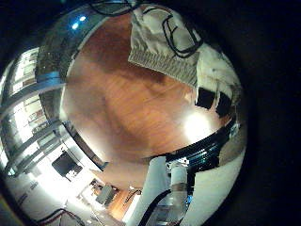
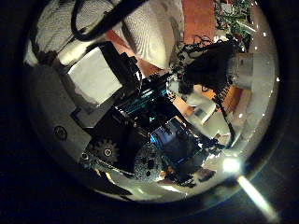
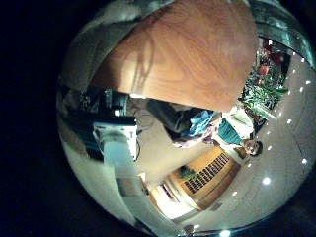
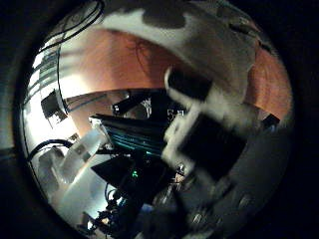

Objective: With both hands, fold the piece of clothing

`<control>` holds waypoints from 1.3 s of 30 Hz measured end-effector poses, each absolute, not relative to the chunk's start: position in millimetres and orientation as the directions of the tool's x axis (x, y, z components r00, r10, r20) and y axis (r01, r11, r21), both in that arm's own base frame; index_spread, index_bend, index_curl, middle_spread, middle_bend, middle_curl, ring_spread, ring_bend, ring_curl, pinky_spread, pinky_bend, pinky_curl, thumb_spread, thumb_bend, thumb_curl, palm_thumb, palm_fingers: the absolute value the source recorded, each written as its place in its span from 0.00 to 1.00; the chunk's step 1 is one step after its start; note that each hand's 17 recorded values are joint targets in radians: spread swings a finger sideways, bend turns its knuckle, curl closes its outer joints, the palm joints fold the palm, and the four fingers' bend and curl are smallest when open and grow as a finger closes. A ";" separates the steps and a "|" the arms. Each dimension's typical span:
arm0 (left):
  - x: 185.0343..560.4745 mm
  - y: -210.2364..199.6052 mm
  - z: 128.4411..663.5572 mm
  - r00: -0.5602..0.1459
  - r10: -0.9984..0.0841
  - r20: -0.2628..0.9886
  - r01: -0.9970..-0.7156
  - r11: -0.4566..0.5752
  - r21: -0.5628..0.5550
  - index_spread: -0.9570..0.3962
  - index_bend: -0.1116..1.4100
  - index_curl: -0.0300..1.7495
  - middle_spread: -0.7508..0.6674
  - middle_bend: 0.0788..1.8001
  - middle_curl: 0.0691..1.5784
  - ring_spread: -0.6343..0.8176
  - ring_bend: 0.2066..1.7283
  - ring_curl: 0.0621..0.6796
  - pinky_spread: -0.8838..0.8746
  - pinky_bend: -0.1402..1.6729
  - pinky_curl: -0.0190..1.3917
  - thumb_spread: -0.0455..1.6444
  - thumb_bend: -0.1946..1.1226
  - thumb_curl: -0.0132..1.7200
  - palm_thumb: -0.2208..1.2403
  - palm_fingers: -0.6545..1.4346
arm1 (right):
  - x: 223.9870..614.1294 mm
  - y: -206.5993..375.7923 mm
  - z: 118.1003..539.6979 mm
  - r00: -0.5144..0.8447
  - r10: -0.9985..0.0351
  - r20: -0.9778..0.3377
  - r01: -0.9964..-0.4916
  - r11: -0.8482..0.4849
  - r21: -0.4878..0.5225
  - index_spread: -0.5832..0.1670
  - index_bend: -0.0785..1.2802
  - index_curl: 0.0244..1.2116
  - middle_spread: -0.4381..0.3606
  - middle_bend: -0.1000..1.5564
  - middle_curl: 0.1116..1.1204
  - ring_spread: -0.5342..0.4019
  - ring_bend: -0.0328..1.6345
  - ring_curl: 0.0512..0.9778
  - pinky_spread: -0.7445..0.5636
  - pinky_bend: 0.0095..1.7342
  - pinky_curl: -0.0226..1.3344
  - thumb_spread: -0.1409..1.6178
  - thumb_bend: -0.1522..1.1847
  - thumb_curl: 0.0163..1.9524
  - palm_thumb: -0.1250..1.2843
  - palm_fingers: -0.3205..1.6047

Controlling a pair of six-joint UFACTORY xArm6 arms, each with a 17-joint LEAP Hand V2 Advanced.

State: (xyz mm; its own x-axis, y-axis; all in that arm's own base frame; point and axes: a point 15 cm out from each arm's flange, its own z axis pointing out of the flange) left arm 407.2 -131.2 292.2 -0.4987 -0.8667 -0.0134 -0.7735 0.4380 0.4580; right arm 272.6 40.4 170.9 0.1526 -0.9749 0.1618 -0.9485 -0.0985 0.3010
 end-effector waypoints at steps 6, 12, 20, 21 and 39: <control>405.6 -125.3 293.5 -0.483 -0.876 -0.005 -0.776 0.425 0.465 0.16 0.20 0.72 0.10 0.47 0.59 0.11 0.70 0.73 0.13 0.64 0.51 0.67 0.14 0.35 0.69 0.80 | 287.4 26.0 176.4 0.157 -0.966 0.203 -0.970 -0.113 0.216 0.27 0.63 0.45 0.30 0.64 0.61 0.32 0.74 0.51 0.37 0.67 0.38 0.68 0.21 0.24 0.73 0.86; 401.0 -121.9 295.4 -0.475 -0.880 0.026 -0.768 0.429 0.476 0.16 0.20 0.73 0.10 0.46 0.59 0.10 0.70 0.73 0.12 0.63 0.52 0.67 0.14 0.35 0.69 0.80 | 289.1 4.3 184.2 0.120 -0.974 0.193 -0.976 -0.080 0.203 0.33 0.81 0.57 0.33 0.76 0.69 0.33 0.82 0.59 0.40 0.75 0.45 0.67 0.21 0.28 0.79 0.78; 393.6 -119.0 303.7 -0.480 -0.875 0.056 -0.755 0.445 0.481 0.17 0.19 0.74 0.10 0.46 0.59 0.10 0.69 0.73 0.12 0.62 0.53 0.68 0.14 0.35 0.69 0.80 | 285.7 -20.0 211.8 0.085 -0.981 0.175 -0.986 -0.058 0.157 0.38 0.87 0.64 0.36 0.82 0.72 0.35 0.86 0.65 0.42 0.79 0.52 0.67 0.18 0.32 0.80 0.74; 392.8 -119.2 304.7 -0.484 -0.873 0.061 -0.752 0.451 0.481 0.17 0.19 0.74 0.10 0.46 0.60 0.10 0.69 0.73 0.12 0.62 0.53 0.68 0.14 0.34 0.69 0.80 | 283.7 -20.9 216.5 0.086 -0.981 0.175 -0.986 -0.059 0.153 0.38 0.88 0.64 0.37 0.83 0.72 0.35 0.86 0.66 0.42 0.79 0.52 0.67 0.17 0.33 0.80 0.74; 349.8 -96.2 329.7 -0.423 -0.882 0.208 -0.720 0.467 0.514 0.19 0.20 0.75 0.09 0.45 0.59 0.10 0.68 0.73 0.11 0.58 0.54 0.70 0.13 0.31 0.64 0.77 | 298.2 5.6 337.3 0.062 -0.997 0.045 -0.997 -0.065 -0.048 0.43 0.89 0.67 0.39 0.86 0.70 0.35 0.87 0.69 0.42 0.75 0.61 0.66 0.11 0.39 0.82 0.74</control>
State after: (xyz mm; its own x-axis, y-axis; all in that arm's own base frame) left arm 349.8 -96.2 329.7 -0.4235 -0.8817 0.2079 -0.7196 0.4668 0.5140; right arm 298.2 5.6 337.3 0.0625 -0.9970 0.0455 -0.9967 -0.0647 -0.0483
